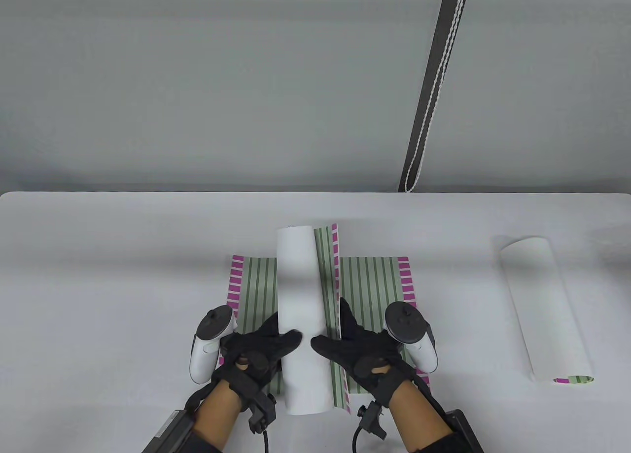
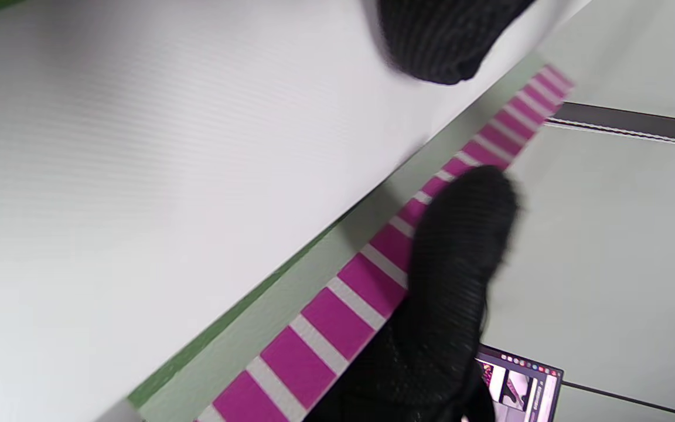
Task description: Unroll mouse pads and stack together
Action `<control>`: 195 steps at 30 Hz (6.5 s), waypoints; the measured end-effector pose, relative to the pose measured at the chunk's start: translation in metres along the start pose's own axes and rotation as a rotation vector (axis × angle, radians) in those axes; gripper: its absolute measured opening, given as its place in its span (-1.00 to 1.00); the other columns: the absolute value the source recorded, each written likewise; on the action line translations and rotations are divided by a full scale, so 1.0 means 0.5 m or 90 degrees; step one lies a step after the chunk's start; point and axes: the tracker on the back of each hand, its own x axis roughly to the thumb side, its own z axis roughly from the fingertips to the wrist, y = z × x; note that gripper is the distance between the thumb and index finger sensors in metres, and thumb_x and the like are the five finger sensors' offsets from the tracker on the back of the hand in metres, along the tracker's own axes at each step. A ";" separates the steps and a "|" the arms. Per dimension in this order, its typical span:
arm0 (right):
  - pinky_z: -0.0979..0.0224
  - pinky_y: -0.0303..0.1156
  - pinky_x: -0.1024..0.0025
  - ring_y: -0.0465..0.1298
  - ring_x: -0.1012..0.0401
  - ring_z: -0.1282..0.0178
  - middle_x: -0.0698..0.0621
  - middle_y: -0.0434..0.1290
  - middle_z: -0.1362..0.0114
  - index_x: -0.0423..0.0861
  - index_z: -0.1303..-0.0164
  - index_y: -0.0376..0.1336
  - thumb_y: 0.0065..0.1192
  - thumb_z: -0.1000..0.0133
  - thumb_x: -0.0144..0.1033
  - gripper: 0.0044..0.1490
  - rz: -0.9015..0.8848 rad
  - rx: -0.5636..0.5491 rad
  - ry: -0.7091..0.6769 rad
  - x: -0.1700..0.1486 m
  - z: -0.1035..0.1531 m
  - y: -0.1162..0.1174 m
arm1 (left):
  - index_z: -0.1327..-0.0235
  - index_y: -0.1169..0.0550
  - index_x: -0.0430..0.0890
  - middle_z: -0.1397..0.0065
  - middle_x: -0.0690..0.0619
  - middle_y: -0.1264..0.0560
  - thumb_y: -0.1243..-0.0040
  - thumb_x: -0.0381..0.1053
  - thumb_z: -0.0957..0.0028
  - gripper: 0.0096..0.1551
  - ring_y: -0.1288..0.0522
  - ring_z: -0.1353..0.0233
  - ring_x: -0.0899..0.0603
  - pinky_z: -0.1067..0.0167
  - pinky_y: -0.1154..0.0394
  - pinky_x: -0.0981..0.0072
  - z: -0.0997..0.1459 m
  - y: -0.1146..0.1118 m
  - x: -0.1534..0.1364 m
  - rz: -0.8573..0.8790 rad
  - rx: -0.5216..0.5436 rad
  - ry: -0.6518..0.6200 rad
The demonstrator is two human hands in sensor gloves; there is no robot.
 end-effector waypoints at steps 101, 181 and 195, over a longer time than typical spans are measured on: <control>-0.09 0.62 0.12 0.63 -0.14 -0.12 -0.39 0.33 -0.42 -0.24 -0.63 -0.12 0.07 -0.23 -0.51 -0.22 0.037 -0.083 -0.072 0.055 0.034 -0.054 | -0.41 0.46 -0.02 -0.60 -0.20 0.10 -0.03 0.55 0.04 0.33 -0.32 -0.47 -0.28 -0.35 -0.39 -0.08 0.016 0.065 -0.056 0.075 0.063 0.015; -0.08 0.63 0.20 0.66 -0.06 -0.09 -0.34 0.34 -0.43 -0.22 -0.65 -0.12 0.04 -0.26 -0.48 -0.23 -0.022 -0.135 -0.123 0.089 0.089 -0.160 | -0.44 0.41 -0.06 -0.62 -0.24 0.03 -0.01 0.42 -0.07 0.21 -0.32 -0.52 -0.34 -0.37 -0.41 -0.14 0.055 0.142 -0.071 0.163 0.059 0.011; -0.11 0.57 0.11 0.63 -0.03 -0.08 -0.25 0.45 -0.31 -0.17 -0.62 0.03 0.21 -0.23 -0.48 -0.26 0.165 -0.246 0.076 0.076 0.109 -0.246 | -0.47 -0.28 0.03 -0.17 -0.03 -0.58 -0.29 -0.07 0.04 -0.24 -0.69 0.01 -0.11 -0.04 -0.63 0.04 0.072 0.205 0.047 -0.285 0.187 0.165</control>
